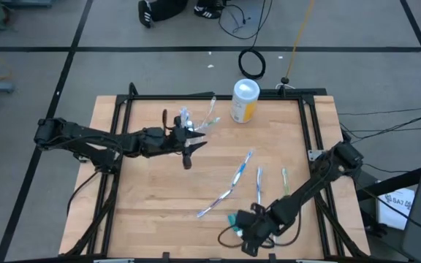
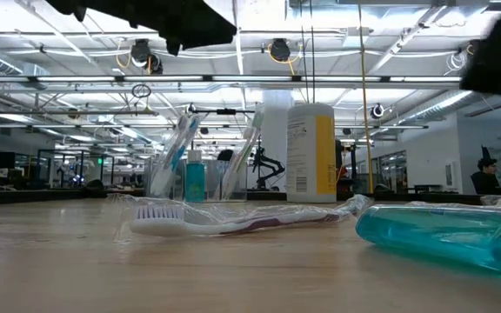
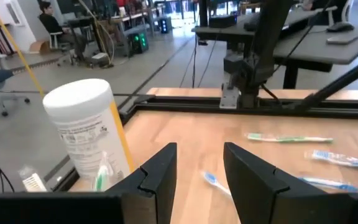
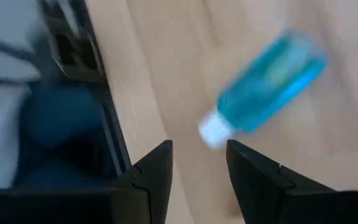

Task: Pick & Place toothbrushing station
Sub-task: Put the blue mouthwash into the transparent organizer

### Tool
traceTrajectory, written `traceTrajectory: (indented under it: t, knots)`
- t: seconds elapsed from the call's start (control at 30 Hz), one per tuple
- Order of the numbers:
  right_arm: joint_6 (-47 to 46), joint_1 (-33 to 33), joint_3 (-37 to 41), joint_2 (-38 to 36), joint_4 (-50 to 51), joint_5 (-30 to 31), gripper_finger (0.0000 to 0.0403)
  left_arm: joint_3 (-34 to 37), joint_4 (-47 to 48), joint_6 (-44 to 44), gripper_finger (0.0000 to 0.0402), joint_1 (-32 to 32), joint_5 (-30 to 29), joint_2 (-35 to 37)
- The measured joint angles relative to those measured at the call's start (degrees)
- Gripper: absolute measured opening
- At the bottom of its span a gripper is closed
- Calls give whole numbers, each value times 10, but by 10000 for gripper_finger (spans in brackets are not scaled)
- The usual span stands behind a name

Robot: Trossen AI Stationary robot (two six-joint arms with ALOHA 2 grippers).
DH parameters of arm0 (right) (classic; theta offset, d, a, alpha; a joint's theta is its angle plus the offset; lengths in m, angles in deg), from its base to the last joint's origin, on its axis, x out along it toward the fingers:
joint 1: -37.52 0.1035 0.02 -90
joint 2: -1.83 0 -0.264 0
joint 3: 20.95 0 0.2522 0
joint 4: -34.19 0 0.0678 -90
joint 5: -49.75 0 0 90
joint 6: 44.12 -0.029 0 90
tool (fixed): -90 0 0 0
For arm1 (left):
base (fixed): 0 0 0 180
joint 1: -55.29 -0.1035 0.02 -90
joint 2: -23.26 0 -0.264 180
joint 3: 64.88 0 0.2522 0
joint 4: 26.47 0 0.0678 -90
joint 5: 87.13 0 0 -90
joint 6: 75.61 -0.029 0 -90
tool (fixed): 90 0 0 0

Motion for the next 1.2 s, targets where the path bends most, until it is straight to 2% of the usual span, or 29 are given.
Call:
traceTrajectory:
  t: [0.23,0.43,0.73,0.93,1.07,1.2]
  knots:
    - [-77,1,0,50,0,31,141,0,6,35,136,0,0,0]
    - [-127,-18,0,50,2,33,141,0,13,47,136,0,0,0]
    - [-154,-35,0,47,-22,29,141,0,18,44,136,0,0,0]
    - [0,-36,0,45,-24,10,141,0,18,43,136,0,0,0]
    - [94,-36,0,45,-42,-25,141,0,18,43,136,0,0,0]
    - [255,-36,0,45,-72,-50,141,0,18,44,136,0,0,0]
